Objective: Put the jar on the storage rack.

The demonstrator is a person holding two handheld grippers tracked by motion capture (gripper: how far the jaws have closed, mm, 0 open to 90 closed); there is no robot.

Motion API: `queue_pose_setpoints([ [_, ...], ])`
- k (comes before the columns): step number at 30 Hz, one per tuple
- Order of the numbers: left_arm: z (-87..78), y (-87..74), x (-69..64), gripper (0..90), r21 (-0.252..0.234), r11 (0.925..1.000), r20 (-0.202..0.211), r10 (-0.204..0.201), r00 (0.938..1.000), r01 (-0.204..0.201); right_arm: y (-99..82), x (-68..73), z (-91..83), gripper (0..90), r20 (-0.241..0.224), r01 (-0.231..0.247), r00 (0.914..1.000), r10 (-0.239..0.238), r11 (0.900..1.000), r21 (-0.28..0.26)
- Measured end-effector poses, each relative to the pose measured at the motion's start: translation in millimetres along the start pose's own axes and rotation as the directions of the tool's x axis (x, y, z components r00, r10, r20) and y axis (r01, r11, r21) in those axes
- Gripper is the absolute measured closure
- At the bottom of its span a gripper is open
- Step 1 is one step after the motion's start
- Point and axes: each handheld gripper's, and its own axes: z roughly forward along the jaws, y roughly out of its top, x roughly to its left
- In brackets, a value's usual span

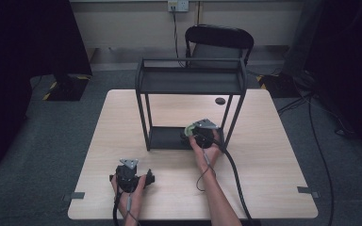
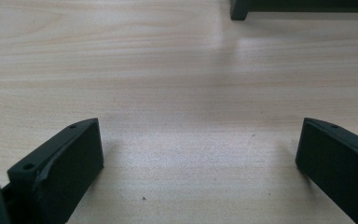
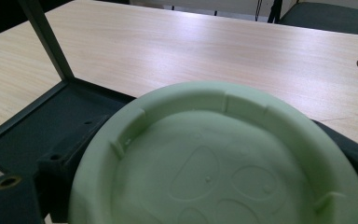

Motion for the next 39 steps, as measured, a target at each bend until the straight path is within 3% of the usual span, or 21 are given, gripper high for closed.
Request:
queue_pose_setpoints([
  [8,0.0,0.0,0.0,0.2,0.0,1.0,0.0,0.0,1.0,0.0,0.8,0.9,-1.1,2.0,-0.022,-0.005,0.9998,0.005,0.9999,-0.01],
  [26,0.0,0.0,0.0,0.2,0.0,1.0,0.0,0.0,1.0,0.0,6.2,-2.1,-23.2,2.1,-0.002,-0.004,1.0,0.004,0.9981,-0.061],
  [39,0.1,0.0,-0.1,0.2,0.0,1.0,0.0,0.0,1.0,0.0,7.3,-3.7,-39.5,1.8,-0.026,-0.009,0.9996,0.008,0.9977,-0.067],
])
